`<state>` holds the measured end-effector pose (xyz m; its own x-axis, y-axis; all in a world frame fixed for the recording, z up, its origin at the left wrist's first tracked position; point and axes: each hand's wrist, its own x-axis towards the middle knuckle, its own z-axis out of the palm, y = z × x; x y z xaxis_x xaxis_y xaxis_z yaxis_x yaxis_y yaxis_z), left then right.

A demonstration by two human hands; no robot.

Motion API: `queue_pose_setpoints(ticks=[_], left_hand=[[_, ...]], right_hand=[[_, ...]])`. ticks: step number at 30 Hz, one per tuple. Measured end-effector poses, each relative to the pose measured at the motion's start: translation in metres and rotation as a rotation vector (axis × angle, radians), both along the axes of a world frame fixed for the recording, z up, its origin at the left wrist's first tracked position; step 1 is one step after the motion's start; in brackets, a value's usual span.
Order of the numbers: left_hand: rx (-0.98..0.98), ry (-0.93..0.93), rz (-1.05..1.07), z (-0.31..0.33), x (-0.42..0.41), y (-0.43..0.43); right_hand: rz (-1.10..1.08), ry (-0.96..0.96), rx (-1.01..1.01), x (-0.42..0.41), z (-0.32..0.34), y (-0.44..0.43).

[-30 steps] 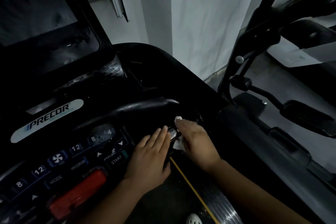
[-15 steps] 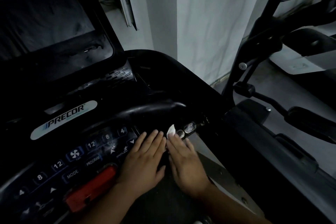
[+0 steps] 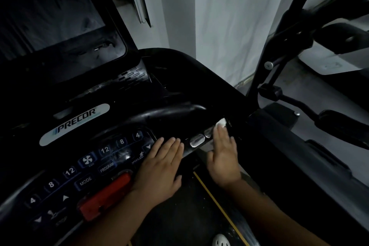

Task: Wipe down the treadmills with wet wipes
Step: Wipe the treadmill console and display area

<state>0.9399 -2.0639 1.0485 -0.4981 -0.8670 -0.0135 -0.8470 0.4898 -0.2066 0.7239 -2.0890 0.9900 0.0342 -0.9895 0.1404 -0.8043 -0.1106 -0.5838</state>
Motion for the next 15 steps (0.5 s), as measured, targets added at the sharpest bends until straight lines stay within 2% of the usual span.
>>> queue_pose_setpoints(ticks=[4,7,9,12,14,15], left_hand=[[0.002,0.013,-0.004,0.001,-0.002,0.000],[0.000,0.021,-0.010,0.000,-0.001,0.001],[0.009,0.025,-0.010,0.001,-0.001,0.000],[0.014,0.025,-0.021,0.001,0.002,-0.001],[0.018,0.025,-0.032,0.001,0.004,-0.002],[0.019,0.026,-0.037,0.002,0.004,-0.003]], right_hand=[[0.272,-0.001,-0.134,0.009,0.003,0.007],[0.228,-0.047,-0.229,0.002,0.009,-0.010],[0.231,-0.182,-0.225,0.005,0.021,-0.014],[-0.016,-0.446,-0.196,0.006,0.048,-0.030],[-0.205,-0.543,-0.246,0.006,0.062,-0.039],[-0.228,-0.546,-0.254,0.009,0.062,-0.040]])
